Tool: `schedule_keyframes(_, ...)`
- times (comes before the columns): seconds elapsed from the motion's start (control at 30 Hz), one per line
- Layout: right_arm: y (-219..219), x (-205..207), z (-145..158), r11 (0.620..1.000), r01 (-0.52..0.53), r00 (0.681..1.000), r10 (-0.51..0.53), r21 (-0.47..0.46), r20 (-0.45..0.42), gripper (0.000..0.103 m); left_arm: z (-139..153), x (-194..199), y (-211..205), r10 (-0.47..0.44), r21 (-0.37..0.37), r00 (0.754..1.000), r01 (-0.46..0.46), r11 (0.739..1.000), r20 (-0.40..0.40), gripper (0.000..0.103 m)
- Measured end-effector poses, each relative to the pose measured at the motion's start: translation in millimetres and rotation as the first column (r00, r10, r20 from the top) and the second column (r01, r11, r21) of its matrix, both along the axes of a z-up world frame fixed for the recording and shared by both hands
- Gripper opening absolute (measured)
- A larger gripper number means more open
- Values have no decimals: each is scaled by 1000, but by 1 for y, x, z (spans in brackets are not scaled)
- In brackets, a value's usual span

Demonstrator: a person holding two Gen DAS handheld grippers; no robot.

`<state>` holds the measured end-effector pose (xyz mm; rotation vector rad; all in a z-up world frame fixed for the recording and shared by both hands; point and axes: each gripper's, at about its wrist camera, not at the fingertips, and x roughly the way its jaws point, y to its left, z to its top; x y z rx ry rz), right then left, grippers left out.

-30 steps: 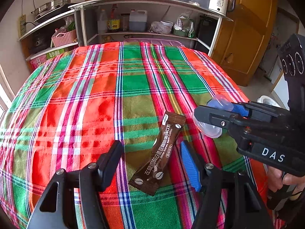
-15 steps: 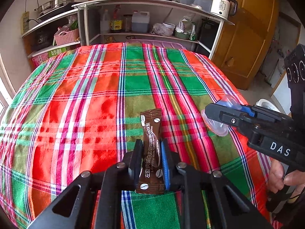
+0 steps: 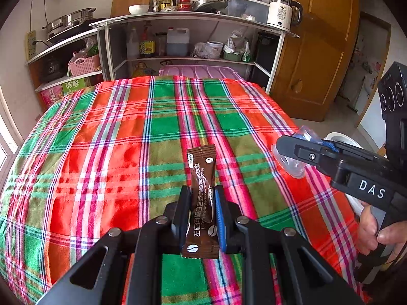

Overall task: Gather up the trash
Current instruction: 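Grasp the brown coffee stick with the left tool while the right tool grasps the clear plastic cup, then carry the coffee stick and clear cup over the white bin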

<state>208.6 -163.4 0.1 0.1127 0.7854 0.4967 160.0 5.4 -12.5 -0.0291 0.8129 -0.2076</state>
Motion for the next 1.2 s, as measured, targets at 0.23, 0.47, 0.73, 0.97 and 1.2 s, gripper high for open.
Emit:
schedule_keyframes(0.23,-39,-29,21,998,55,998,-56,20,42,32,26,-19,-35,-72,-7,996,72,997,60,20)
schedule_keyframes(0.47,-86,-58,40,991,134,988,-135,29,76,32,46,-34,-84,-165,-14,981,167,986,102,20)
schedule_keyframes(0.73,-151,-86,51,970,240,966,-242,33,95,32,55,-44,-143,-269,-36,957,274,961,106,20)
schedule_keyframes(0.97,-195,-99,48,948,317,945,-317,11,83,32,51,-48,-190,-342,-50,937,346,937,78,20)
schedule_keyframes(1.2,-231,-101,29,923,382,924,-382,-38,26,32,35,-50,-237,-402,-72,915,402,913,19,20)
